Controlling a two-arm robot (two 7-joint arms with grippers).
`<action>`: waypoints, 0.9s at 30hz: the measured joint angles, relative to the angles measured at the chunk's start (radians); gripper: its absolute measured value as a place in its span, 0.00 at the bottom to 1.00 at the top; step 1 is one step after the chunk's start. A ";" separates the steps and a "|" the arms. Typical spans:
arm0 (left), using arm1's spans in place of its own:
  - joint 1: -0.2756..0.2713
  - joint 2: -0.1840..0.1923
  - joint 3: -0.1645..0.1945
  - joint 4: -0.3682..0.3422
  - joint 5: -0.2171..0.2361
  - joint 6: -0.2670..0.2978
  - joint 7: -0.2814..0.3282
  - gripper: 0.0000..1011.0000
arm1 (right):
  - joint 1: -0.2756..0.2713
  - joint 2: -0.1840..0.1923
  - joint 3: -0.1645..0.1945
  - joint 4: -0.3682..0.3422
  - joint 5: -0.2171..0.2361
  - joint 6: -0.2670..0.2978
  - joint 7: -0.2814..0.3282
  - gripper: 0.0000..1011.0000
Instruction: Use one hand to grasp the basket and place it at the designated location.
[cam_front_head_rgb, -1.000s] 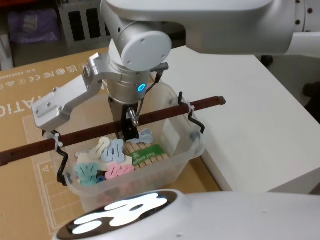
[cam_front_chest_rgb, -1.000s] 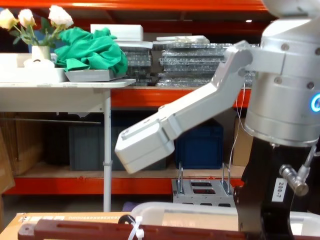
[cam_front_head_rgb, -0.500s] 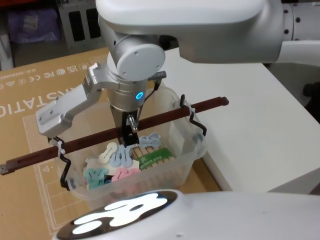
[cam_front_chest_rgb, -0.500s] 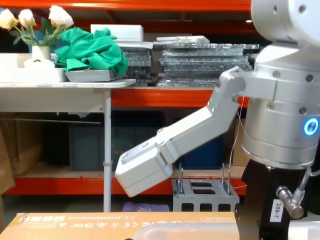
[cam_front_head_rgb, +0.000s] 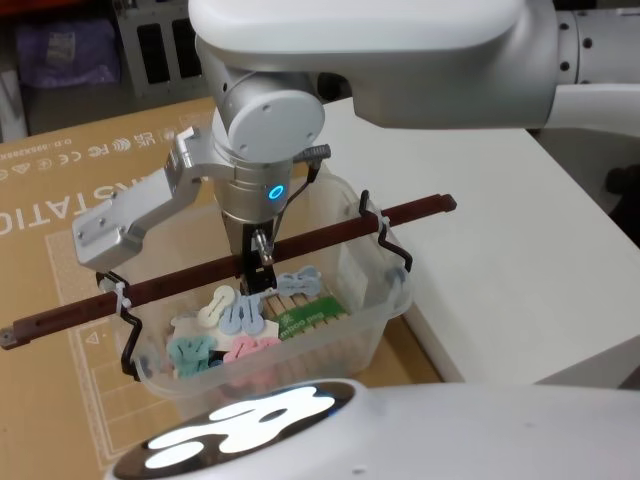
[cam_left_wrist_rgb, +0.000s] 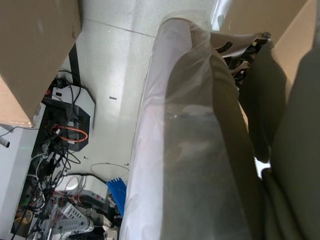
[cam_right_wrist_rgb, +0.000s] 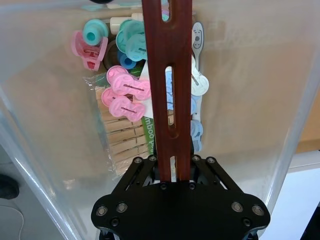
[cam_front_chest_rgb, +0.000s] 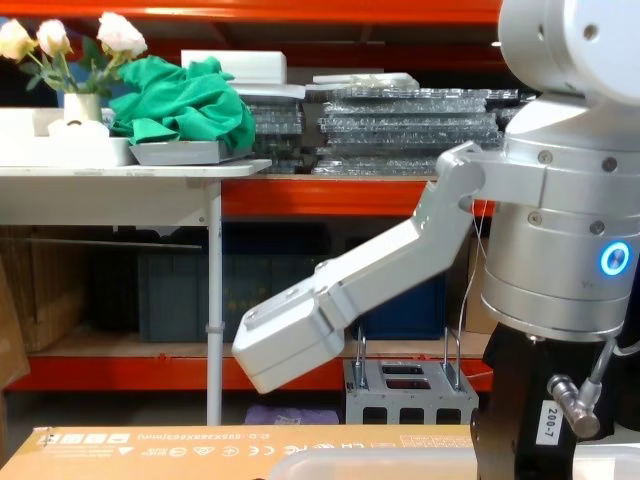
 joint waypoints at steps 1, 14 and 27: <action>0.000 0.000 0.000 0.000 0.000 0.000 0.000 0.00 | 0.000 0.000 0.000 0.000 0.000 0.000 0.000 0.18; 0.000 0.000 0.000 0.000 0.000 0.000 0.000 0.00 | 0.002 0.007 0.010 0.005 0.008 -0.006 -0.007 0.60; 0.000 0.000 0.000 0.000 0.000 0.000 0.000 0.00 | 0.022 0.036 0.041 -0.015 0.043 -0.016 -0.005 0.97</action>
